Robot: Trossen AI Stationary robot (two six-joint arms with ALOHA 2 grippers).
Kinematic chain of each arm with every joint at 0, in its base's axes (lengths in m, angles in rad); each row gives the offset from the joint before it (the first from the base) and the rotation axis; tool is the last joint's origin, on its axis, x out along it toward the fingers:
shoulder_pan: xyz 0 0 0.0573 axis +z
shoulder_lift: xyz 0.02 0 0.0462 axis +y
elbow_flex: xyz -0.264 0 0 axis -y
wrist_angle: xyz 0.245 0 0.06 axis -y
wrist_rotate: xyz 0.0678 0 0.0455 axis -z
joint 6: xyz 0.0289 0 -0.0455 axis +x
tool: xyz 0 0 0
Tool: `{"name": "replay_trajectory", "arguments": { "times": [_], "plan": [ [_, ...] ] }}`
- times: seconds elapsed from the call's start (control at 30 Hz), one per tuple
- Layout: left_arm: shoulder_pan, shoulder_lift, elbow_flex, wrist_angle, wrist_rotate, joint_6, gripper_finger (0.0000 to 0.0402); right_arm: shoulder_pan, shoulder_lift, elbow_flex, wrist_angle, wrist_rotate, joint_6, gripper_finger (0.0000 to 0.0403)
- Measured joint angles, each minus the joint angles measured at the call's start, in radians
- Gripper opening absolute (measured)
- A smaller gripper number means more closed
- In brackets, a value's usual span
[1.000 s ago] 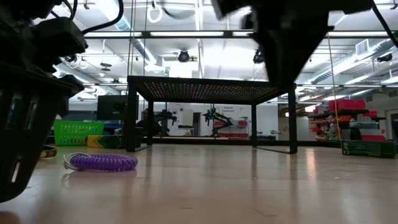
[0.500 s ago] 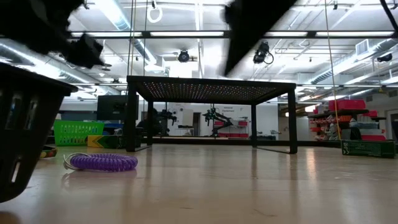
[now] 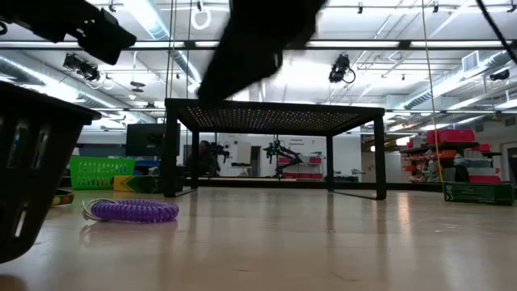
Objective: Pick & Place Office Desk Supplies
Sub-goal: Put the purple spring keychain into the green bin
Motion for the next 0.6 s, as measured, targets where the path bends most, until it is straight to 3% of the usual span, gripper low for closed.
{"name": "replay_trajectory", "arguments": {
  "times": [0.17,0.33,0.6],
  "plan": [
    [0.0,-0.004,0.0,0.0,-0.07,0.004,0.026,-0.074,0.0,-0.13,0.154,-0.103,-0.005,0.0173],
    [0.002,-0.016,0.0,-0.052,-0.197,0.022,0.026,-0.11,-0.006,-0.138,0.19,-0.125,-0.059,0.0173],
    [0.002,-0.062,0.0,-0.075,-0.277,0.041,0.026,-0.134,0.0,-0.138,0.198,-0.212,-0.097,0.0173]
  ]
}}
